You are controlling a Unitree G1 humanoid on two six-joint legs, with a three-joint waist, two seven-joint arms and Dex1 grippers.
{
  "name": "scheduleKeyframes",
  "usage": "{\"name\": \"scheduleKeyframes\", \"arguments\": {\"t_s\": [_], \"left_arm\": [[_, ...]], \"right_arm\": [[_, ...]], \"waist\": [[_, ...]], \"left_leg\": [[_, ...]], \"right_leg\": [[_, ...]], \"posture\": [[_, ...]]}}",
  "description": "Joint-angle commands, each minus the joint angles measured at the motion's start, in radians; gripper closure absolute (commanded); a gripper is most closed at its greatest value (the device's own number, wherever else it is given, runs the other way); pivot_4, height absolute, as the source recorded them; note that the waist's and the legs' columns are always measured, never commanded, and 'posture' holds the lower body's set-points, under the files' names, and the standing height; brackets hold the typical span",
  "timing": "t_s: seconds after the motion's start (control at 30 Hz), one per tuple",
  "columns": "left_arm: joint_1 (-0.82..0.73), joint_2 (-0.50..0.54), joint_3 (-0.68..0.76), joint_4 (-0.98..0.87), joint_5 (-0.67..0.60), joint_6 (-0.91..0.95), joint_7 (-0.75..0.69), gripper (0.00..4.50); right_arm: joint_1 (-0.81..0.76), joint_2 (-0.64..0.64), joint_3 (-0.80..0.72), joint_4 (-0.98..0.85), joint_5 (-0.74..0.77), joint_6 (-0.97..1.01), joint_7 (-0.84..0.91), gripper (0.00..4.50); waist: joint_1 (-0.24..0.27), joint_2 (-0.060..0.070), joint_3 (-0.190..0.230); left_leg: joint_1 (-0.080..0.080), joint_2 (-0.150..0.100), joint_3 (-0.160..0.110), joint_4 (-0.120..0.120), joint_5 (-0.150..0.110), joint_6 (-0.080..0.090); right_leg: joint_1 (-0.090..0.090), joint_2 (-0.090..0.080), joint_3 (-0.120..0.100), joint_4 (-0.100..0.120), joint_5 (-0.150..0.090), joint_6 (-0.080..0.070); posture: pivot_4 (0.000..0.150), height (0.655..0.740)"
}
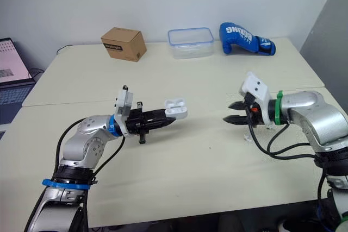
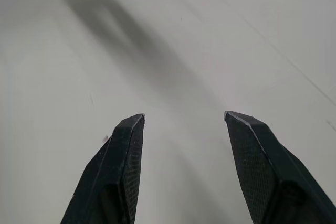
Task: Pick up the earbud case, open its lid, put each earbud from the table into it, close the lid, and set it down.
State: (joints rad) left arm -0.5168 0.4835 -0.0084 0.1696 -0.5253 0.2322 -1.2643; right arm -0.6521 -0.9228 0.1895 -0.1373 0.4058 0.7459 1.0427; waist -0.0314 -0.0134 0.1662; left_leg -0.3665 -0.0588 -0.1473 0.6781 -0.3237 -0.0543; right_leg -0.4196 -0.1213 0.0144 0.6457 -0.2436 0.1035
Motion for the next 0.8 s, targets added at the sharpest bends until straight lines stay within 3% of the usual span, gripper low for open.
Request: {"name": "scheduleKeyframes", "arguments": {"t_s": [0.03, 0.8], "left_arm": [[-0.019, -0.01, -0.004, -0.009, 0.007, -0.029, -0.018, 3.7], [-0.009, -0.029, -0.026, -0.03, 0.019, -0.021, -0.023, 3.7]], "right_arm": [[0.019, -0.029, 0.028, 0.026, -0.078, -0.085, 0.036, 2.01], [0.115, 0.003, 0.078, 0.19, -0.293, -0.24, 0.088, 2.01]], "waist": [[0.0, 0.0, 0.0], [0.001, 0.0, 0.0]], "left_leg": [[0.0, 0.0, 0.0, 0.0, 0.0, 0.0], [0.0, 0.0, 0.0, 0.0, 0.0, 0.0]], "right_leg": [[0.0, 0.0, 0.0, 0.0, 0.0, 0.0], [0.0, 0.0, 0.0, 0.0, 0.0, 0.0]], "posture": [[0.15, 0.7307], [0.15, 0.7307]]}}
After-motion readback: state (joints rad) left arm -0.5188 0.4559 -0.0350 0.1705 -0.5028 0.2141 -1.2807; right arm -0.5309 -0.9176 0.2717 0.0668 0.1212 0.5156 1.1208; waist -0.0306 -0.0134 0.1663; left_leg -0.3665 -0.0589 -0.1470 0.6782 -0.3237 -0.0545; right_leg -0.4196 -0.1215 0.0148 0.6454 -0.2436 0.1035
